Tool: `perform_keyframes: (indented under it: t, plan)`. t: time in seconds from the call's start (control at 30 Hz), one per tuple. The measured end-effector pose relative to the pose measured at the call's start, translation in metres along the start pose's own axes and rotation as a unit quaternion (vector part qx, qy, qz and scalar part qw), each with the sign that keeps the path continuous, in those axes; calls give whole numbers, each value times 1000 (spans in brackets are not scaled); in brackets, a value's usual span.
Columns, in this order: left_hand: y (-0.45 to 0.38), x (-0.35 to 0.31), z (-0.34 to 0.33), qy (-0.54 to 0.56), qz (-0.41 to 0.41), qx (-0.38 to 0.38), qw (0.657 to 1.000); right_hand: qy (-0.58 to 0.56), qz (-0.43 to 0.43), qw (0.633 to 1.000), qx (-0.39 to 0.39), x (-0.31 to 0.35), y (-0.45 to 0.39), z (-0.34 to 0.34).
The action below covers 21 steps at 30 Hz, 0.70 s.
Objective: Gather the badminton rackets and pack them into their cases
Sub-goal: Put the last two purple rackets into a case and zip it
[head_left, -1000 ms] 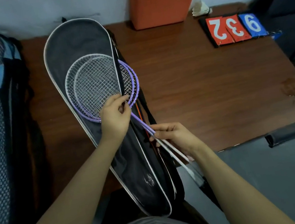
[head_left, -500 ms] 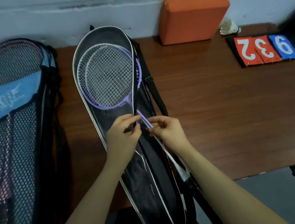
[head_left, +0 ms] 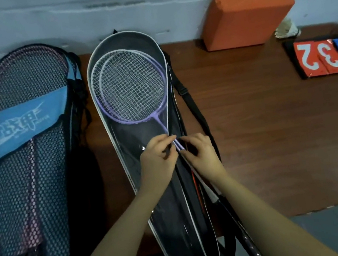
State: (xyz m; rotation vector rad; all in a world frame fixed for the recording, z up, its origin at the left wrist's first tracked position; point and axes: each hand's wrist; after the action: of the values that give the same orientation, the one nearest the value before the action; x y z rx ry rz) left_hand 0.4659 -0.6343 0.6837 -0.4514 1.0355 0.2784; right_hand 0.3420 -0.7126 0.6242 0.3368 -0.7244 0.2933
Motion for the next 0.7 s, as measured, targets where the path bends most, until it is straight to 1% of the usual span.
perform_keyframes:
  t: [0.13, 0.23, 0.33, 0.4, 0.5, 0.53, 0.7]
  plan:
    - [9, 13, -11, -91, -85, 42, 991, 9, -21, 1000, -21, -16, 34, 19]
    - [20, 20, -27, -179, -114, 90, 973, -6, -41, 999, -2, -28, 67, 38]
    - [43, 12, -40, -221, -106, 162, 956, 9, -55, 998, 28, -37, 93, 53]
    - [65, 5, -44, -229, -101, 177, 952, 39, -53, 998, 22, -46, 107, 57]
    - [102, -6, -46, -244, -84, 179, 949, 48, -55, 997, -16, -64, 128, 60]
    - [114, -10, -48, -251, -71, 177, 949, 45, -58, 997, -17, -70, 134, 61]
    - [158, -21, -58, -301, -17, 148, 942, 77, -53, 995, 30, -90, 153, 71]
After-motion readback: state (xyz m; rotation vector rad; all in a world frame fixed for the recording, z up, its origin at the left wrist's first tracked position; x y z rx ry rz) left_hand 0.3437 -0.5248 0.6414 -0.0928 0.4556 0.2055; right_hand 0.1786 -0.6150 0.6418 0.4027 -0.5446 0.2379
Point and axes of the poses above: each hand's wrist, its own y-axis away from the middle knuckle, its own z-axis out of the back of the hand, x = y × z, and after that the axes turned 14 degrees about -z, right-handed
